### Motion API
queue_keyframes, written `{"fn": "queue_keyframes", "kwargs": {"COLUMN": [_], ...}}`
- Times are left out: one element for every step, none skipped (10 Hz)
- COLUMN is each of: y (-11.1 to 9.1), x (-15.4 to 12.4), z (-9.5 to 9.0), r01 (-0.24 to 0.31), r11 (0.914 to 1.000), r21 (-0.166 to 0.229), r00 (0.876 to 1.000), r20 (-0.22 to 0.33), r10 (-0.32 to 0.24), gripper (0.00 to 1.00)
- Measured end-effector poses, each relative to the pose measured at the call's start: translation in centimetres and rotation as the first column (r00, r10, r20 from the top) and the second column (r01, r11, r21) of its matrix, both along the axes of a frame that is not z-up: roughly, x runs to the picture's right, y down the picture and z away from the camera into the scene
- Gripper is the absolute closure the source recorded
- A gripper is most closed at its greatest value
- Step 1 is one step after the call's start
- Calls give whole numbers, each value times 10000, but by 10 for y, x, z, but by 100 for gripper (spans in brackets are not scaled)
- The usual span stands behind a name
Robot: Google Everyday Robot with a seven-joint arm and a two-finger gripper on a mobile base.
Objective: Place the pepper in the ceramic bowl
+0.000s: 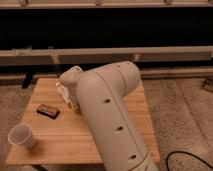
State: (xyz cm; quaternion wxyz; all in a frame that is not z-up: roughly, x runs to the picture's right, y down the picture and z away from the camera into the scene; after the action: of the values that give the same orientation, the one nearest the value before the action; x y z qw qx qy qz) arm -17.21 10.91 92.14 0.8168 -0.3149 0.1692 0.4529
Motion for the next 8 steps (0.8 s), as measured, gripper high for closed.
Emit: {"fn": "queue_keyframes", "kwargs": {"y": [0,-1,-1,-1,-2,-9,-18,-26], "x": [3,5,5,5,3,0,0,1], "z": [1,1,1,1,-1,-7,-16,-23], "r01": [-29,-67,-66,-61,-47,-37,-33,-58], "r11": [10000,10000,10000,10000,10000,10000,9999,9999], "r21": [24,43,29,26,30,91,117,140], "r00": [10000,10000,10000,10000,10000,10000,9999,9999], "r20": [-40,-59,-53,-55,-9,89,140,163], "r10": [29,67,66,61,47,36,32,55], "gripper": [81,94,99,100,100,100,100,100]}}
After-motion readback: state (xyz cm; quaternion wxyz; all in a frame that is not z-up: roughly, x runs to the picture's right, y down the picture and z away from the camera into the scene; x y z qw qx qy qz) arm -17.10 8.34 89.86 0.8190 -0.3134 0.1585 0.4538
